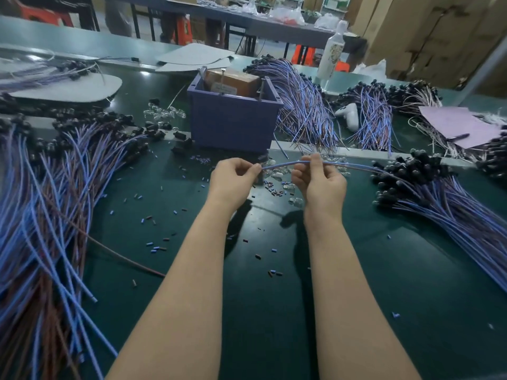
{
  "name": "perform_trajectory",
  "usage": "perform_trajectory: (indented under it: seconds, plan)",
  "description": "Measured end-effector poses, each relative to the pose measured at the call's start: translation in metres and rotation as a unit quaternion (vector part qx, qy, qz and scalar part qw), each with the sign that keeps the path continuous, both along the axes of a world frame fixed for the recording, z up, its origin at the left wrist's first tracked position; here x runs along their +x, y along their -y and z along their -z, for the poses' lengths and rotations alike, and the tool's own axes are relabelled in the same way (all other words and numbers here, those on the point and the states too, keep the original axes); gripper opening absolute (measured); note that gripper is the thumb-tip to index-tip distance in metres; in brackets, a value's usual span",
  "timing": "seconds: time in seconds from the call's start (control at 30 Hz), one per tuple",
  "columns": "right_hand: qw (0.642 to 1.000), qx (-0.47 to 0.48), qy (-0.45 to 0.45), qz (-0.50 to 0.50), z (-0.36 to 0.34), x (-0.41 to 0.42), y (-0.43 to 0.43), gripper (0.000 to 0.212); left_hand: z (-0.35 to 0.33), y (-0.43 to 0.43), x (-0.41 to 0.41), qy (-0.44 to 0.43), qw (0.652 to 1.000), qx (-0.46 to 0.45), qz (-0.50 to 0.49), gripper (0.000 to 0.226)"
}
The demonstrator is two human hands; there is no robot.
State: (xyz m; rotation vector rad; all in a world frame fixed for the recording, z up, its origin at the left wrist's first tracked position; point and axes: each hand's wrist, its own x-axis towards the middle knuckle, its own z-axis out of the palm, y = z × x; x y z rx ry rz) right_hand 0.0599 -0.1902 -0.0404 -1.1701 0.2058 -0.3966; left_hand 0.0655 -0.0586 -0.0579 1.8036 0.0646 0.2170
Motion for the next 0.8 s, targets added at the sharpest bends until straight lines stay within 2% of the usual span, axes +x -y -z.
perform_trajectory:
  seconds: [0.13, 0.33, 0.8]
  plan:
    - [1.000, 0.019, 0.009, 0.023, 0.001, 0.001, -0.001, 0.028, -0.003, 0.002, -0.003, 0.002, 0.999, 0.045, -0.003, 0.025]
    - [0.998, 0.044, 0.008, 0.045, 0.001, 0.002, 0.000, 0.030, -0.009, 0.002, -0.007, 0.009, 0.999, 0.015, 0.038, 0.022]
    - [0.994, 0.076, -0.019, 0.073, 0.006, 0.004, 0.003, 0.032, -0.010, 0.001, -0.011, 0.003, 0.990, 0.082, 0.117, 0.019]
